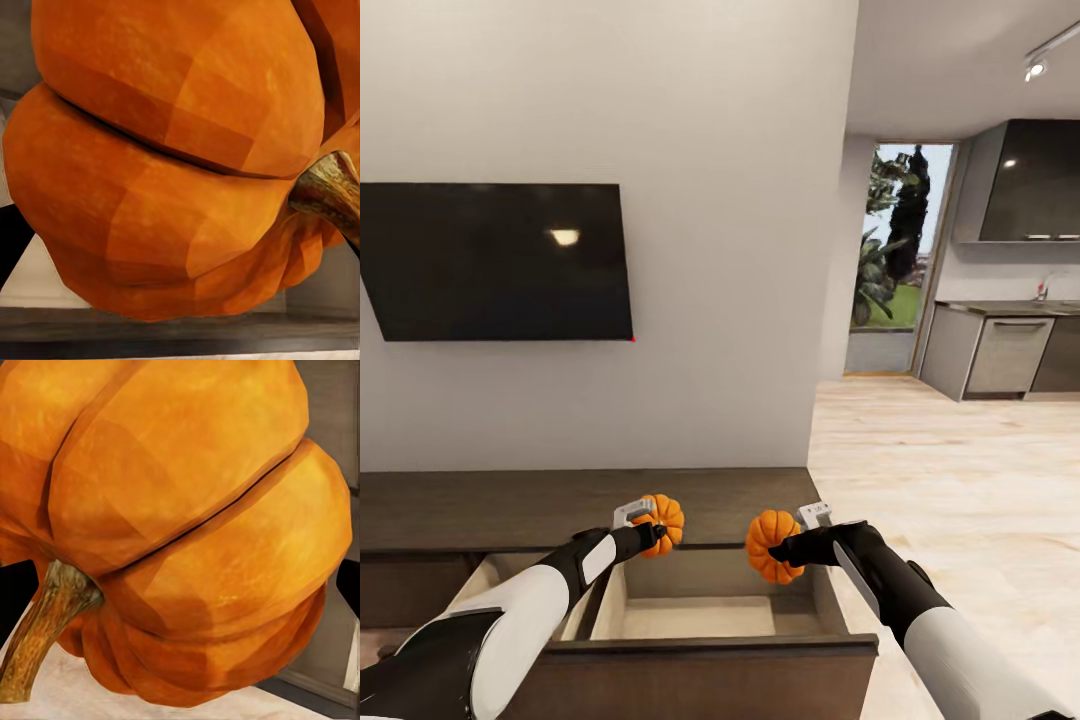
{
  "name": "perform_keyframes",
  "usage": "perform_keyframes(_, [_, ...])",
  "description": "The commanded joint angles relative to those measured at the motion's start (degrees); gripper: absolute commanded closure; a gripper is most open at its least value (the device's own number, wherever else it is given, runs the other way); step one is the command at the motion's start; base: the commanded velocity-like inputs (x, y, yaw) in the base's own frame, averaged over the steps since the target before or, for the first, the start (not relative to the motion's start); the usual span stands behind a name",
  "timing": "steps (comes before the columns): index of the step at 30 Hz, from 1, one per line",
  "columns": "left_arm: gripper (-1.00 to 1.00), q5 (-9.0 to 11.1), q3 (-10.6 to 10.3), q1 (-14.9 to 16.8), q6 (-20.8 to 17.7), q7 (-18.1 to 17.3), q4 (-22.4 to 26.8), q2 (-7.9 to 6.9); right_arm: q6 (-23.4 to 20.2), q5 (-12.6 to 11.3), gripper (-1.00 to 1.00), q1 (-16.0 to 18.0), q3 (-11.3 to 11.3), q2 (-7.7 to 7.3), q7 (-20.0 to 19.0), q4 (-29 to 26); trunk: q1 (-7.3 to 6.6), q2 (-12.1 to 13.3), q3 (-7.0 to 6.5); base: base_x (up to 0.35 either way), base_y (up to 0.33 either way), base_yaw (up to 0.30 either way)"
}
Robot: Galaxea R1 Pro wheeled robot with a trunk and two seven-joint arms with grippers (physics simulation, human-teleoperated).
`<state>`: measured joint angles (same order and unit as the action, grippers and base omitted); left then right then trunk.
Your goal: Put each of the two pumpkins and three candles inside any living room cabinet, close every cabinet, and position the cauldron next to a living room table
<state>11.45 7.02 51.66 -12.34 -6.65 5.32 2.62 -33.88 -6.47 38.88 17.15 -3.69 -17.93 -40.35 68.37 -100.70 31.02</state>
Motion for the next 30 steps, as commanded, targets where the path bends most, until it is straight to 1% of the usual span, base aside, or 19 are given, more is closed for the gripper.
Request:
perform_keyframes(1, [1.00, -0.1, 0.4, 0.0, -0.4, 0.2, 0.1, 0.02, -0.3, -0.7, 1.00, 0.1, 0.3, -0.05, 0.3, -0.1, 0.03, 0.0, 0.06, 0.244, -0.014, 0.000])
perform_keyframes(8, [1.00, -0.1, 0.4, 0.0, -0.4, 0.1, 0.1, 0.02, -0.6, -0.5, 1.00, 0.0, 0.3, -0.09, 0.4, 0.0, 0.03, 0.0, 0.06, 0.049, -0.003, 0.000])
perform_keyframes(9, [1.00, 0.3, 0.5, 0.3, -0.4, -0.4, 0.3, -0.07, -0.3, -0.8, 1.00, 0.4, 0.6, 0.18, 0.0, -0.3, 0.03, 0.0, 0.06, 0.000, 0.000, 0.000])
perform_keyframes(11, [1.00, 0.6, 0.5, 0.3, -0.4, -0.9, 0.7, -0.07, -0.3, -1.3, 1.00, 0.4, 1.2, 0.18, -0.4, -1.0, 0.03, 0.0, 0.06, 0.000, 0.000, 0.000])
perform_keyframes(13, [1.00, 0.6, 0.5, 0.2, -0.4, -0.9, 0.8, -0.16, -0.3, -1.0, 1.00, 0.4, 1.0, 0.18, -0.4, -1.7, -0.41, 0.8, -0.29, 0.000, 0.000, 0.000])
perform_keyframes(16, [1.00, 0.3, 0.7, -0.1, -0.4, -0.9, 0.1, -0.93, -0.3, -1.1, 1.00, 0.2, 1.0, 0.18, -0.5, -1.8, -1.07, 2.0, -0.83, 0.000, 0.000, 0.000])
perform_keyframes(18, [1.00, 0.3, 0.8, -0.1, -0.4, -0.9, -0.1, -1.24, -0.2, -1.1, 1.00, 0.1, 1.0, 0.18, -0.6, -1.7, -1.07, 2.0, -0.83, 0.000, 0.000, 0.000])
perform_keyframes(23, [1.00, 0.2, 0.8, -0.2, -0.4, -0.9, -0.3, -1.38, -0.2, -1.1, 1.00, 0.1, 1.0, 0.09, -0.6, -1.7, -1.07, 2.0, -0.83, 0.000, 0.000, 0.009])
perform_keyframes(27, [1.00, 0.2, 0.6, -0.2, -0.3, -1.0, -0.3, -1.39, -0.2, -1.1, 1.00, 0.1, 1.0, 0.09, -0.6, -1.7, -1.07, 2.0, -0.83, 0.000, 0.000, 0.158])
perform_keyframes(30, [1.00, 0.2, 0.5, -0.2, -0.4, -1.0, -0.3, -1.36, -0.2, -1.1, 1.00, 0.1, 0.9, 0.09, -0.6, -1.6, -1.07, 2.0, -0.83, 0.000, 0.000, 0.046])
